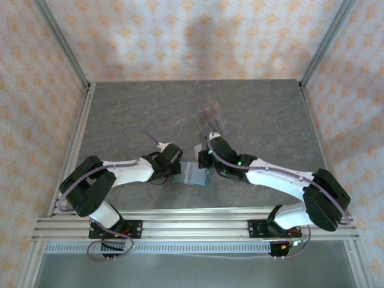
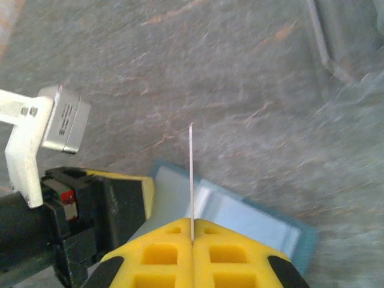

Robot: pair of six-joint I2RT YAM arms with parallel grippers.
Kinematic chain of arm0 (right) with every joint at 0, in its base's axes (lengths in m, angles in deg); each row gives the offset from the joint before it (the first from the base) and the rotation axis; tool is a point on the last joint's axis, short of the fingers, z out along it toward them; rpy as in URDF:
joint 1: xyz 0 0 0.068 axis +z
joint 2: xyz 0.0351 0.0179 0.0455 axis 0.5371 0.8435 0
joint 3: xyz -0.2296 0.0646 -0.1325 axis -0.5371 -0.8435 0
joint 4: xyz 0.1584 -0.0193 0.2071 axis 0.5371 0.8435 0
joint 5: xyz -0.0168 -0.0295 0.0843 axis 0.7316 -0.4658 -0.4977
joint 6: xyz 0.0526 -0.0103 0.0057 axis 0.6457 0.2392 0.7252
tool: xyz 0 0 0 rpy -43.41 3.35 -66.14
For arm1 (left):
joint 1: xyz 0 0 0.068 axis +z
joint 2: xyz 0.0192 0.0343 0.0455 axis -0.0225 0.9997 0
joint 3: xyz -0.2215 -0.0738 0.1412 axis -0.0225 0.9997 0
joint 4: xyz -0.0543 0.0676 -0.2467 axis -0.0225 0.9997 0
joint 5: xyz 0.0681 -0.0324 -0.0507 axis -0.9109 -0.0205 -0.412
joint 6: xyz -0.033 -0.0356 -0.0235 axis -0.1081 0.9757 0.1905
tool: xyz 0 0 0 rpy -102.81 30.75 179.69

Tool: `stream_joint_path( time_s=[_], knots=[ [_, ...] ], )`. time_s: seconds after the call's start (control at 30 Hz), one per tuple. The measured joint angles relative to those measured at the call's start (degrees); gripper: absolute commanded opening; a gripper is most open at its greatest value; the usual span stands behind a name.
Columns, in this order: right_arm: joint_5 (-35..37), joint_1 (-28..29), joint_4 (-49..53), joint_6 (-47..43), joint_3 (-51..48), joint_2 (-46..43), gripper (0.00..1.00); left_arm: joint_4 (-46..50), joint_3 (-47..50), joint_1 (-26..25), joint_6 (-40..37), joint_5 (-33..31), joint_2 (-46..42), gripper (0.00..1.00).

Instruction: Put the credit cards into the card holder

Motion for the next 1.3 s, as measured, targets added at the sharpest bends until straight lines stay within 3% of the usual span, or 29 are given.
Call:
stream_joint_path(
  time_s=[0.4,0.73,1.3],
  knots=[
    [0.7,3.1,-27.0,12.1,-12.2,7.3,0.00,-0.4,0.3,-0.3,0.0,-0.6,-0.1,0.20],
    [3.6,4.5,-37.7,16.9,-14.5,14.7,0.00,-1.2,0.9,-0.3,0.0,-0.6,-0.2,0.20],
    [6.9,5.7,-48.5,23.8,-18.1,19.4,0.00,-2.7,1.9,-0.3,0.0,-0.6,-0.7,0.20]
  ],
)
